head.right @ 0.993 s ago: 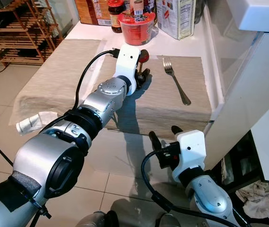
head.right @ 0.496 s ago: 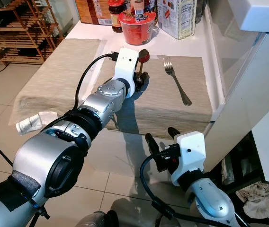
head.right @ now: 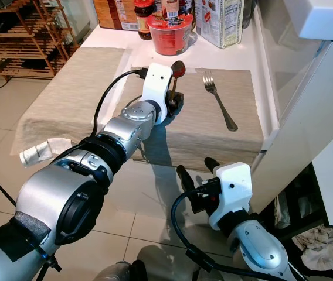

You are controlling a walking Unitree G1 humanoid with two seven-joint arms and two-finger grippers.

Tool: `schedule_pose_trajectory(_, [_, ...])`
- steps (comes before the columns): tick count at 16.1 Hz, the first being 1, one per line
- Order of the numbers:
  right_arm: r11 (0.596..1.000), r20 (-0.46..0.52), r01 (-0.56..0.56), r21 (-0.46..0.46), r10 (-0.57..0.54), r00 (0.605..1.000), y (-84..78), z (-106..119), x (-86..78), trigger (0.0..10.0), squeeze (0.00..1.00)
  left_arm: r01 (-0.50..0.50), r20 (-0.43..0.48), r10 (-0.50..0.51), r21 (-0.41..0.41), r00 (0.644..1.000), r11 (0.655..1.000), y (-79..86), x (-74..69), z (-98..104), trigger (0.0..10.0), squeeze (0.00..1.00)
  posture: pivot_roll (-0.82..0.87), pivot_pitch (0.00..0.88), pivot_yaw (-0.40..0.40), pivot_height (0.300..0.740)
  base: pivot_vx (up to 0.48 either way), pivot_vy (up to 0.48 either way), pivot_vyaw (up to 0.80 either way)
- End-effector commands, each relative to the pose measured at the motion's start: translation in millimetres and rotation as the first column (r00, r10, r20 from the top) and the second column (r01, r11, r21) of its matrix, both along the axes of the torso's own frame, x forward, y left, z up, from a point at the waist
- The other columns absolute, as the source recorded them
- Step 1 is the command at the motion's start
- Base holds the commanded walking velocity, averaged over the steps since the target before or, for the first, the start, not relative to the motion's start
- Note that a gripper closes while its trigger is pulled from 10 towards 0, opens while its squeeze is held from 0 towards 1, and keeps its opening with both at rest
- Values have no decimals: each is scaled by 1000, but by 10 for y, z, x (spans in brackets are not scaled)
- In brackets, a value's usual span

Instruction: Setting the table

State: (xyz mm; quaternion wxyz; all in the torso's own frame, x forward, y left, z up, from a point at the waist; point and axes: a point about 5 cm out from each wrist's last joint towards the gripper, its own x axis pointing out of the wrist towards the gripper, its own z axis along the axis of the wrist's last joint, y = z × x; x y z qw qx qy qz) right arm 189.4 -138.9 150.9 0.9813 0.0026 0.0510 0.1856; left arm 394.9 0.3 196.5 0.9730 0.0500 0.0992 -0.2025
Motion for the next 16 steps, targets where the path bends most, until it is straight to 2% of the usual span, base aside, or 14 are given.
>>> schedule_pose_trajectory(1, [1000, 1, -14, 5, 14, 1000, 39, 12, -1, 10000, 0, 29, -42, -28, 26, 999, 999, -48, -45, -100, 10000, 0, -209, 112, 128, 740, 0, 0, 0])
schedule_pose_trajectory(4, [1000, -2, -14, 10, 14, 1000, 62, -3, 3, 10000, 0, 54, -69, -52, 25, 996, 998, -66, -65, -143, 10000, 0, -205, 113, 130, 740, 0, 0, 0])
schedule_pose_trajectory(5, [1000, -3, -15, 13, 15, 1000, 66, -5, 3, 10000, 0, 72, -83, -69, 23, 994, 997, -77, -79, -168, 3333, 0, -205, 114, 129, 740, 0, 0, 0])
schedule_pose_trajectory(6, [1000, -4, -16, 13, 16, 1000, 67, -5, 2, 10000, 0, 76, -87, -74, 25, 993, 997, -79, -82, -175, 3333, 0, -204, 115, 128, 740, 0, 0, 0])
schedule_pose_trajectory(7, [1000, -5, -18, 13, 18, 1000, 69, -6, -1, 10000, 0, 93, -103, -92, 13, 990, 996, -92, -95, -196, 0, 0, -204, 116, 128, 740, 0, 0, 0])
schedule_pose_trajectory(9, [1000, -7, -18, 12, 18, 1000, 73, -9, -5, 10000, 0, 114, -120, -114, -4, 986, 993, -111, -111, -217, 0, 0, -204, 119, 129, 740, 0, 0, 0])
schedule_pose_trajectory(16, [1000, -8, -16, 12, 16, 1000, 80, -21, 12, 10000, 0, 122, -138, -119, 13, 983, 992, -92, -119, -258, 0, 0, -195, 120, 128, 740, 0, 0, 0])
